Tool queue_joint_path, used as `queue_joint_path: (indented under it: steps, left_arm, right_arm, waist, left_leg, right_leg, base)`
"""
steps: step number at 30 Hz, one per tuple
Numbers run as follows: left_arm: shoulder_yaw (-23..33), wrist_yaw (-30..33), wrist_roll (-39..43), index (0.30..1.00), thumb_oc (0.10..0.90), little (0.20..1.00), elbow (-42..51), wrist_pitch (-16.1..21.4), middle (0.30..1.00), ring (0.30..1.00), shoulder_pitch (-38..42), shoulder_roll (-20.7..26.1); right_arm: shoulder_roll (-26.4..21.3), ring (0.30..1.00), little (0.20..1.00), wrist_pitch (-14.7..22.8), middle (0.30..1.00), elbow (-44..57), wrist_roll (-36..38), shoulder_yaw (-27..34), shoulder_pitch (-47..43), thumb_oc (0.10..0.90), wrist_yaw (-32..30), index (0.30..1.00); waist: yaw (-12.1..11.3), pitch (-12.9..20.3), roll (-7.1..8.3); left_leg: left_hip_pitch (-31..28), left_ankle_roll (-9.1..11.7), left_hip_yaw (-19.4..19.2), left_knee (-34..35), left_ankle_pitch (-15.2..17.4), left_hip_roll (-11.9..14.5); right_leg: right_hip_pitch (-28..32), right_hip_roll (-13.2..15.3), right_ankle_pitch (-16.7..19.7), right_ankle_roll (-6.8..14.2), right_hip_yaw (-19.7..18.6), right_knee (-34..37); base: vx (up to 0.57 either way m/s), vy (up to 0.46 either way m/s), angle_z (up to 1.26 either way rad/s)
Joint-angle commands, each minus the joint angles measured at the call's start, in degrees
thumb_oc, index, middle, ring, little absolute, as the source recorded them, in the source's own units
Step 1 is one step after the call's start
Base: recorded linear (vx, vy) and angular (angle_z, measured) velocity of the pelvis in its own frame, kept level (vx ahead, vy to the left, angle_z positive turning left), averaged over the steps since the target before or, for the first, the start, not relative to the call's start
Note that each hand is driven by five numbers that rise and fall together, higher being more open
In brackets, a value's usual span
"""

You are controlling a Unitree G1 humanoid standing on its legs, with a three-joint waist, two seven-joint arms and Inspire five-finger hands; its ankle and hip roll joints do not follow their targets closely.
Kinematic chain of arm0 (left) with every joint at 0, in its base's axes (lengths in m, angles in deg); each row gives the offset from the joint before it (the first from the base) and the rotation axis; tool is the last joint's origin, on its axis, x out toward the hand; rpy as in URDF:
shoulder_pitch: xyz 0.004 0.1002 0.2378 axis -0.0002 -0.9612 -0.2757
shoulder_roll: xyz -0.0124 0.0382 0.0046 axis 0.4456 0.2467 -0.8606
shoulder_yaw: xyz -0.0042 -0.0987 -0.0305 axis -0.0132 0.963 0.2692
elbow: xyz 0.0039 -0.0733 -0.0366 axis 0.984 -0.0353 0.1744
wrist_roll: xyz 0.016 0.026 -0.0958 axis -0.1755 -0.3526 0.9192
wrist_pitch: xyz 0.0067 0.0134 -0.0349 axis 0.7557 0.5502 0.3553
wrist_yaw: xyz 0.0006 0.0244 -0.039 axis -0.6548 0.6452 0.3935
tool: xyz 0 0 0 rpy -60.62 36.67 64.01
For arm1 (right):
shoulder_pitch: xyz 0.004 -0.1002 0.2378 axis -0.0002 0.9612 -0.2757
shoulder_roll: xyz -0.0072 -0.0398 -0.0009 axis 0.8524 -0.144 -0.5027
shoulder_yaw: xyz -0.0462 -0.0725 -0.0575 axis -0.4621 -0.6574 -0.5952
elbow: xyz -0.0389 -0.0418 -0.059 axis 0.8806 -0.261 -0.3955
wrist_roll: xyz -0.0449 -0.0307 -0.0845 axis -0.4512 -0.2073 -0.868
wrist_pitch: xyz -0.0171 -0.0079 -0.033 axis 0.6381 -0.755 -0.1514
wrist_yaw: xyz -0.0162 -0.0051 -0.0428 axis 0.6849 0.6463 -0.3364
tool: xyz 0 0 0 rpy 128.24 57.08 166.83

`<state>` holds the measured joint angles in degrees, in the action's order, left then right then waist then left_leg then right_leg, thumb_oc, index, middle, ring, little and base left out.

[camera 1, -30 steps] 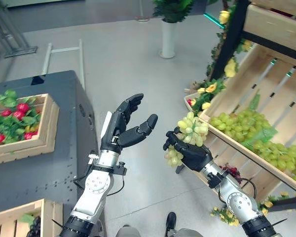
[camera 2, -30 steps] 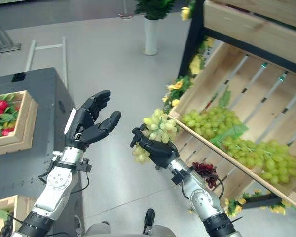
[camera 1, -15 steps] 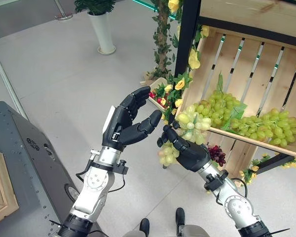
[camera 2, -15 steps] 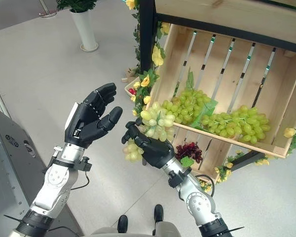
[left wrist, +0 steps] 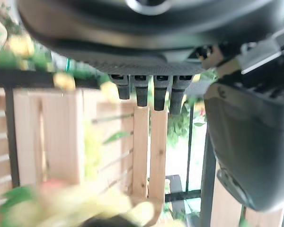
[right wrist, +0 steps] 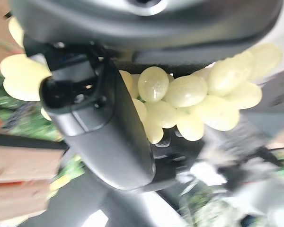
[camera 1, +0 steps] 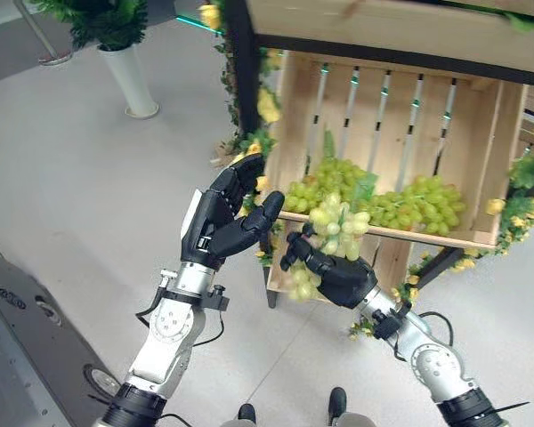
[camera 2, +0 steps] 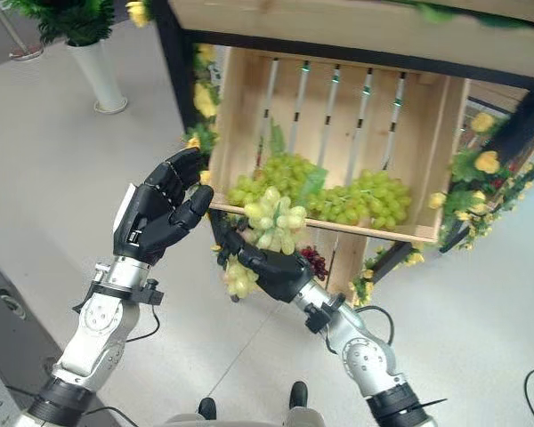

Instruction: Pick up the fruits from the basket on one side to the basket on the other side

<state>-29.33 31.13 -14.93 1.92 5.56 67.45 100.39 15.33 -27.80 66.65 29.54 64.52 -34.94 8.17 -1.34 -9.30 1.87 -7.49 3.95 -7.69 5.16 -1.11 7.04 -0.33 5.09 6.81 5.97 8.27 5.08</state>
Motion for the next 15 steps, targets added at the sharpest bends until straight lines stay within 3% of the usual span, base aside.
queue_joint_path:
  steps: [1, 5, 8, 9, 15]
  left_arm:
    - [2.30, 1.93, 0.22, 0.900, 0.800, 0.900, 2.69, 6.99, 0.900, 0.900, 4.59, 2.17]
    - [3.19, 2.54, -0.39, 0.900, 0.800, 0.900, 2.91, 7.02, 0.900, 0.900, 3.68, 2.80]
    - [3.27, 3.17, -0.55, 0.900, 0.800, 0.900, 1.91, 7.58, 0.900, 0.900, 3.94, 2.98]
    - [3.44, 3.26, -0.52, 0.900, 0.800, 0.900, 1.31, 7.77, 0.900, 0.900, 4.11, 2.91]
    - [4.49, 1.62, 0.21, 0.900, 0.800, 0.900, 1.23, 6.37, 0.900, 0.900, 4.63, 1.41]
  right_arm:
    - [0.17, 0.300, 0.300, -3.02, 0.300, 8.55, 0.71, 3.77, -2.38, 0.400, 8.87, 0.300]
    - [-4.71, 0.300, 0.300, -4.26, 0.300, 11.46, 1.45, 4.19, -2.43, 0.400, 15.02, 0.300]
    - [-6.28, 0.300, 0.300, -1.41, 0.300, 12.71, 3.18, 4.31, -3.94, 0.400, 16.96, 0.300]
    - [-6.49, 0.300, 0.300, 2.22, 0.300, 13.20, 4.19, 4.77, -5.84, 0.400, 17.01, 0.300]
    - [-2.70, 0.300, 0.300, 7.44, 0.300, 12.12, 3.23, 8.44, -9.94, 0.400, 11.78, 0.300]
  waist:
    - [-0.19, 5.22, 2.16]
    - [-0.22, 5.75, 2.91]
    - [-0.16, 5.83, 3.13]
    - [-0.27, 5.99, 3.09]
    - [-0.71, 6.70, 2.53]
  left_leg:
    - [2.06, -2.80, 3.18, -0.16, 3.06, -3.99]
    - [1.84, -1.62, 3.74, -0.16, 3.04, -3.05]
    - [1.75, -1.28, 3.97, -0.16, 3.00, -2.88]
    - [1.66, -1.03, 4.20, -0.16, 2.98, -2.78]
    - [1.27, -1.02, 4.82, -0.16, 3.38, -2.74]
  right_leg:
    - [1.73, 2.98, -4.19, 2.61, 0.34, -3.44]
    - [3.45, 2.20, -4.19, 1.95, 1.17, -1.58]
    - [4.01, 1.93, -4.22, 1.71, 1.25, -1.05]
    - [4.34, 1.79, -4.28, 1.54, 1.31, -0.77]
    - [5.27, 1.94, -4.83, 1.28, 1.51, -0.53]
  base:
    - [0.02, -0.125, -0.09]
    - [0.01, -0.089, 0.06]
    - [0.01, -0.032, 0.10]
    - [0.02, -0.002, 0.06]
    - [0.03, 0.017, 0.04]
